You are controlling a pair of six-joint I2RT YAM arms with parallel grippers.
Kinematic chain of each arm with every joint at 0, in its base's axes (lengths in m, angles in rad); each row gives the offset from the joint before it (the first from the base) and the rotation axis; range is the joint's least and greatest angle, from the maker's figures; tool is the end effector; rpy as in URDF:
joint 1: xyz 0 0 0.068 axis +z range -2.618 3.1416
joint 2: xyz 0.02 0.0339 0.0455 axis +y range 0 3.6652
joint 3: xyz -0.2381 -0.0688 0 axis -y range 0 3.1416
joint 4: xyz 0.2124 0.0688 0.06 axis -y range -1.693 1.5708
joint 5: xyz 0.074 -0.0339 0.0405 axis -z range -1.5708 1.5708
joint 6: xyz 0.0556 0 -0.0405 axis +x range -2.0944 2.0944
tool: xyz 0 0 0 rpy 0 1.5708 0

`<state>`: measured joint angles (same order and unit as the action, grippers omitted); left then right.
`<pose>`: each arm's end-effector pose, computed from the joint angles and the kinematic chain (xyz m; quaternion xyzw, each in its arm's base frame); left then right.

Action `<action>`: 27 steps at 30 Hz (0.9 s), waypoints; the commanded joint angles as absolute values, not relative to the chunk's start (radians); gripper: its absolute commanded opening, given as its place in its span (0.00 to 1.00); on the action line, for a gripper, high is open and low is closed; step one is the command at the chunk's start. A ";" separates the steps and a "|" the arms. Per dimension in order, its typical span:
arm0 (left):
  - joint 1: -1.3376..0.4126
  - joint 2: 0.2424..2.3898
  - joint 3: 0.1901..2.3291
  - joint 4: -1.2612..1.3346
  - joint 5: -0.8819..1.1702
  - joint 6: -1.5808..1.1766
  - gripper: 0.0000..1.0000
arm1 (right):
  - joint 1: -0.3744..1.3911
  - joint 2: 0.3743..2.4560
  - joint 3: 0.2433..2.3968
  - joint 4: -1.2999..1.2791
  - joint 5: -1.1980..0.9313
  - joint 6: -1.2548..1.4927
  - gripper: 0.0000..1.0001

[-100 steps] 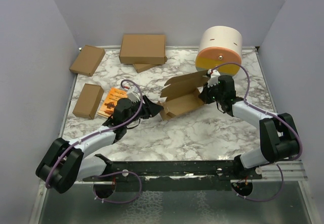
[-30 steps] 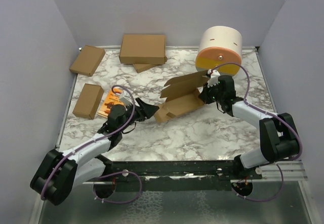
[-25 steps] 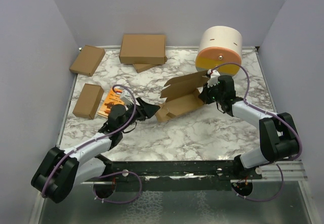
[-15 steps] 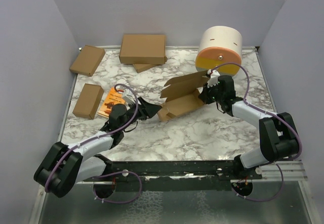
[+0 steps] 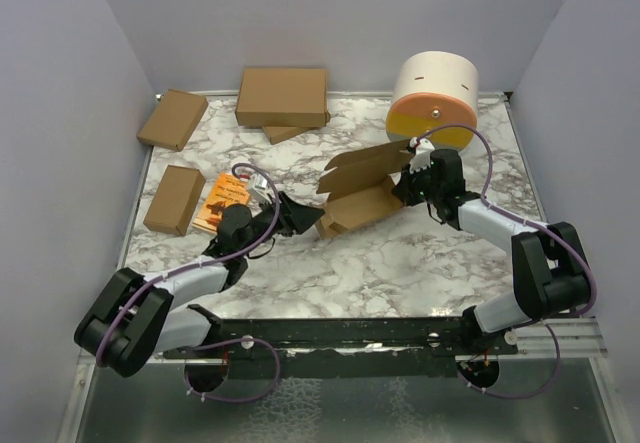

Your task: Fold the paper box

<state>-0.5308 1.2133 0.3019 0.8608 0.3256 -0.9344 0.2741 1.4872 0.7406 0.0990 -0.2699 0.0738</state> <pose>0.1986 -0.1372 0.1990 -0.0339 0.7231 -0.5420 0.4269 0.2834 0.0951 0.1736 -0.1483 0.8768 0.1950 0.4138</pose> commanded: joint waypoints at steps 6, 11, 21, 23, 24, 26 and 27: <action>-0.494 1.033 0.200 0.814 0.299 -0.848 0.68 | 0.278 1.498 0.739 0.122 -0.268 0.081 0.01; -0.476 0.939 0.096 0.807 0.267 -0.882 0.71 | 0.278 1.498 0.739 0.121 -0.271 0.084 0.01; -0.475 0.947 0.023 0.884 0.202 -0.924 0.37 | 0.278 1.498 0.737 0.122 -0.273 0.089 0.01; -0.476 0.943 0.023 0.846 0.181 -0.918 0.29 | 0.278 1.497 0.736 0.122 -0.273 0.089 0.01; -0.475 0.945 0.024 0.824 0.168 -0.917 0.27 | 0.278 1.497 0.737 0.123 -0.273 0.089 0.01; -0.476 0.963 0.028 0.804 0.155 -0.914 0.23 | 0.278 1.498 0.737 0.122 -0.277 0.089 0.01; -0.476 0.984 0.033 0.812 0.164 -0.912 0.23 | 0.278 1.498 0.737 0.123 -0.279 0.089 0.01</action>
<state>-0.4789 0.9531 0.0246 0.8291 0.2085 -0.9253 0.2741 1.4910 0.7406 0.0986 -0.2703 0.0784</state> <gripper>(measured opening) 0.245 0.029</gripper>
